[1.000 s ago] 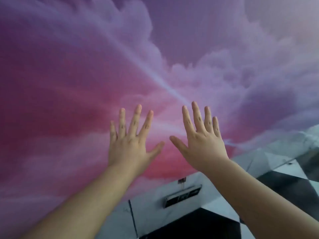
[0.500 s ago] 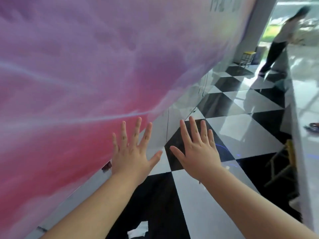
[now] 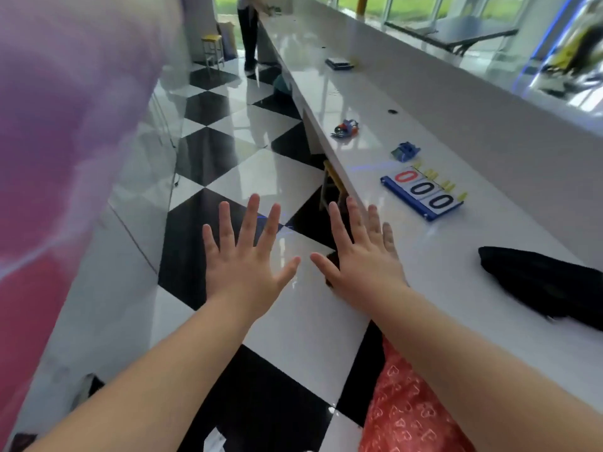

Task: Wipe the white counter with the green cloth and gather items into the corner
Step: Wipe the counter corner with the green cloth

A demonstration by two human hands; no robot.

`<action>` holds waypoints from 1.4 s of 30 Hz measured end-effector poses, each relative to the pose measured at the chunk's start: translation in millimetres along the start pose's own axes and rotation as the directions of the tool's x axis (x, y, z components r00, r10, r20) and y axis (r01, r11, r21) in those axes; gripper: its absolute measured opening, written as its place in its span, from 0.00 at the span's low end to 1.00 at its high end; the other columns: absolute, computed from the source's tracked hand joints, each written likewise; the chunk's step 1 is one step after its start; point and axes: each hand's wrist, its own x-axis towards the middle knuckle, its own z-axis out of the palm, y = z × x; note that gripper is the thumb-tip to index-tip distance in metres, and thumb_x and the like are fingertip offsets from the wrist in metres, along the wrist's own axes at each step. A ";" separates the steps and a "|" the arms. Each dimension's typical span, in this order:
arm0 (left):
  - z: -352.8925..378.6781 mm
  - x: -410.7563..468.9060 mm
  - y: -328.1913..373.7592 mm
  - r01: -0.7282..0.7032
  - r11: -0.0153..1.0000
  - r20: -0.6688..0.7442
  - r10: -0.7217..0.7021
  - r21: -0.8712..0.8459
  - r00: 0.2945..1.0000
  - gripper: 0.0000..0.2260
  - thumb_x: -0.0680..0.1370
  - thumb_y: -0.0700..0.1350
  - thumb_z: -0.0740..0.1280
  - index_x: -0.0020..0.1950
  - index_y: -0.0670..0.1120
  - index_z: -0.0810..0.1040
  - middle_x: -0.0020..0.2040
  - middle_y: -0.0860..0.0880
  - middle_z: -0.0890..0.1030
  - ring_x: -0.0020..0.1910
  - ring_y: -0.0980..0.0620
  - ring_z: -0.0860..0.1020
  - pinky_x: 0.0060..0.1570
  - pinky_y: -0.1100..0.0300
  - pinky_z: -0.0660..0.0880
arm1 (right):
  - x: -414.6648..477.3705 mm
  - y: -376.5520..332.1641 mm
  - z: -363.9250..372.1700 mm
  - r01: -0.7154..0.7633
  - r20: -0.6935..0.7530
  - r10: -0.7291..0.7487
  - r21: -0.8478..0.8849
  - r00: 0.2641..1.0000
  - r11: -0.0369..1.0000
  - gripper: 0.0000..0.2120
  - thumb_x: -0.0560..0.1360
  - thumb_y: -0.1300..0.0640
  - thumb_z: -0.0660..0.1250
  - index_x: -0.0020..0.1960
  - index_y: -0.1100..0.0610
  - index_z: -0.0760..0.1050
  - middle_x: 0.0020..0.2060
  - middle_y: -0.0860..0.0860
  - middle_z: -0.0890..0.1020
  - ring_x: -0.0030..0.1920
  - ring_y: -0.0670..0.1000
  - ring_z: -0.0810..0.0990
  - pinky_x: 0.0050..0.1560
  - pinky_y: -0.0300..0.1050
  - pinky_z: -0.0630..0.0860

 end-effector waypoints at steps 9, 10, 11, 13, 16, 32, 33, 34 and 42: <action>3.9 -35.1 94.4 -0.428 0.890 0.088 0.445 -0.159 0.891 0.39 0.73 0.74 0.40 0.73 0.60 0.21 0.75 0.54 0.21 0.72 0.40 0.21 0.73 0.37 0.30 | -140.3 56.3 -10.5 -0.475 0.018 0.477 -0.059 0.879 0.878 0.38 0.76 0.30 0.40 0.70 0.43 0.19 0.73 0.48 0.23 0.74 0.57 0.26 0.75 0.59 0.34; 4.5 -41.2 108.0 -0.467 0.864 0.090 0.488 -0.186 0.868 0.38 0.73 0.74 0.40 0.73 0.61 0.21 0.74 0.54 0.21 0.72 0.41 0.20 0.73 0.37 0.30 | -158.0 63.4 -11.9 -0.517 0.019 0.519 -0.070 0.854 0.853 0.37 0.76 0.30 0.40 0.70 0.43 0.18 0.72 0.48 0.23 0.74 0.57 0.26 0.75 0.59 0.34; 5.4 -48.1 122.7 -0.504 0.837 0.089 0.530 -0.212 0.843 0.38 0.73 0.74 0.40 0.73 0.61 0.21 0.74 0.55 0.20 0.71 0.42 0.20 0.73 0.37 0.29 | -176.4 70.6 -13.3 -0.559 0.018 0.562 -0.081 0.827 0.825 0.37 0.77 0.30 0.40 0.70 0.43 0.18 0.72 0.48 0.23 0.74 0.58 0.26 0.75 0.59 0.34; 7.2 -62.9 152.2 -0.573 0.781 0.082 0.606 -0.248 0.791 0.38 0.73 0.75 0.40 0.72 0.63 0.21 0.73 0.57 0.19 0.71 0.43 0.19 0.73 0.38 0.29 | -212.5 84.7 -15.6 -0.639 0.012 0.643 -0.099 0.766 0.763 0.37 0.77 0.30 0.40 0.70 0.44 0.17 0.72 0.49 0.23 0.74 0.59 0.27 0.75 0.59 0.33; 9.2 -88.2 197.3 -0.679 0.682 0.053 0.715 -0.273 0.697 0.39 0.74 0.75 0.43 0.73 0.63 0.22 0.74 0.57 0.21 0.73 0.43 0.22 0.74 0.38 0.30 | -267.5 104.7 -18.7 -0.746 -0.005 0.751 -0.116 0.661 0.656 0.37 0.76 0.30 0.39 0.71 0.45 0.18 0.73 0.50 0.24 0.75 0.60 0.29 0.73 0.58 0.33; 1.7 -275.4 407.5 -0.909 0.302 0.052 0.952 -0.286 0.300 0.37 0.76 0.74 0.43 0.73 0.62 0.22 0.73 0.56 0.20 0.72 0.40 0.21 0.73 0.37 0.30 | -543.4 194.3 -19.4 -0.969 0.004 0.971 -0.056 0.241 0.241 0.37 0.74 0.28 0.36 0.69 0.43 0.16 0.72 0.48 0.23 0.75 0.58 0.29 0.74 0.59 0.34; 2.2 -288.6 418.2 -0.913 0.287 0.055 0.957 -0.289 0.284 0.37 0.76 0.74 0.43 0.73 0.63 0.22 0.73 0.56 0.20 0.72 0.41 0.20 0.73 0.38 0.29 | -558.0 199.9 -18.0 -0.971 0.007 0.973 -0.055 0.231 0.231 0.37 0.74 0.29 0.35 0.68 0.43 0.16 0.72 0.48 0.23 0.75 0.58 0.29 0.74 0.58 0.34; 2.7 -302.5 429.6 -0.917 0.272 0.055 0.962 -0.290 0.268 0.37 0.76 0.74 0.42 0.73 0.63 0.22 0.73 0.56 0.19 0.72 0.41 0.20 0.73 0.38 0.29 | -573.2 206.3 -16.1 -0.973 0.010 0.975 -0.055 0.222 0.222 0.37 0.74 0.29 0.35 0.68 0.43 0.16 0.72 0.48 0.23 0.75 0.58 0.29 0.74 0.58 0.34; 5.9 -394.8 498.7 -0.925 0.183 0.107 0.982 -0.333 0.156 0.36 0.75 0.74 0.40 0.72 0.63 0.21 0.73 0.57 0.19 0.72 0.41 0.21 0.71 0.38 0.27 | -674.6 236.3 -6.7 -0.993 0.062 0.993 -0.052 0.105 0.108 0.35 0.76 0.31 0.37 0.68 0.44 0.16 0.71 0.48 0.22 0.75 0.59 0.28 0.75 0.59 0.35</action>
